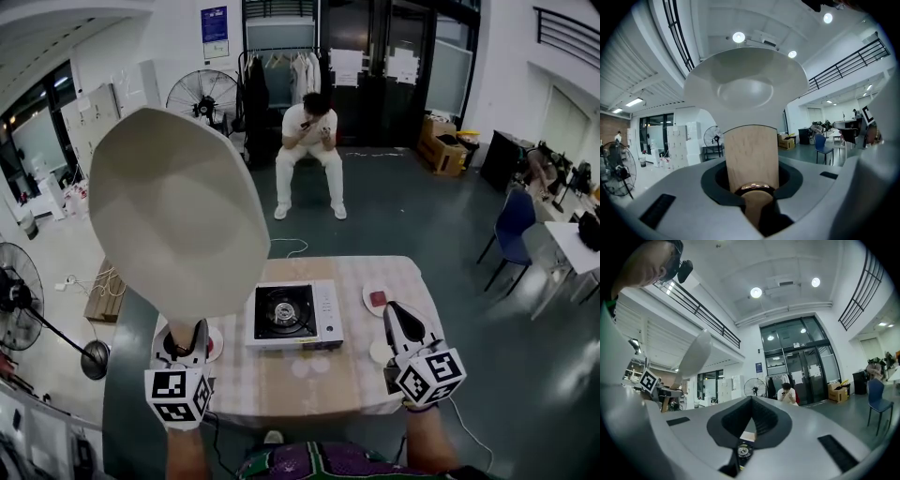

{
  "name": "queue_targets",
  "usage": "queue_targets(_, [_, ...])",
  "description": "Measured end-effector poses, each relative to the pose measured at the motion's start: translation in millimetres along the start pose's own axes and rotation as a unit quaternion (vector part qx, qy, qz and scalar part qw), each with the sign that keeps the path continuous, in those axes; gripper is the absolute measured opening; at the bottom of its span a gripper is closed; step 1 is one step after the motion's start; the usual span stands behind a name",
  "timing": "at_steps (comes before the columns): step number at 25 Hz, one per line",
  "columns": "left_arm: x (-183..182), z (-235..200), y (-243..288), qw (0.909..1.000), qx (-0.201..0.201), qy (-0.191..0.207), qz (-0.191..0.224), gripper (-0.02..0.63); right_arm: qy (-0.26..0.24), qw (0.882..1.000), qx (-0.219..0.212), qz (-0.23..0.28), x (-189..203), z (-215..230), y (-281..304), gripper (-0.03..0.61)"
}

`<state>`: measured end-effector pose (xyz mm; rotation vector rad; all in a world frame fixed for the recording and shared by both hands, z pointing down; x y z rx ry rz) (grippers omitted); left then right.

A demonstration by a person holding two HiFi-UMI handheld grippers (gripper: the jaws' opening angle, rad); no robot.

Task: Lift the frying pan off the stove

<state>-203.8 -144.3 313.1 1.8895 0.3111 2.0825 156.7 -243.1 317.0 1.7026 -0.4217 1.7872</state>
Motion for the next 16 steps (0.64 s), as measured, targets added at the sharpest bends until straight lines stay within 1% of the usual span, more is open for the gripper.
queue_targets(7, [4,-3,2,1.0,0.004,-0.009,0.0,0.132,0.006,1.0,0.002,0.004,6,4,3,0.005])
queue_targets(16, [0,6,9,1.0,0.003,-0.001,0.002,0.132,-0.004,1.0,0.002,0.01,5,16,2,0.005])
Point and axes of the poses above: the fingertips, and each gripper's own axes: y forward along the fingers, z to its right, x out of its underside, the point moved 3 cm from there along -y, backward along the fingers, and after that the axes turned 13 degrees about -z, right-handed, at the moved point
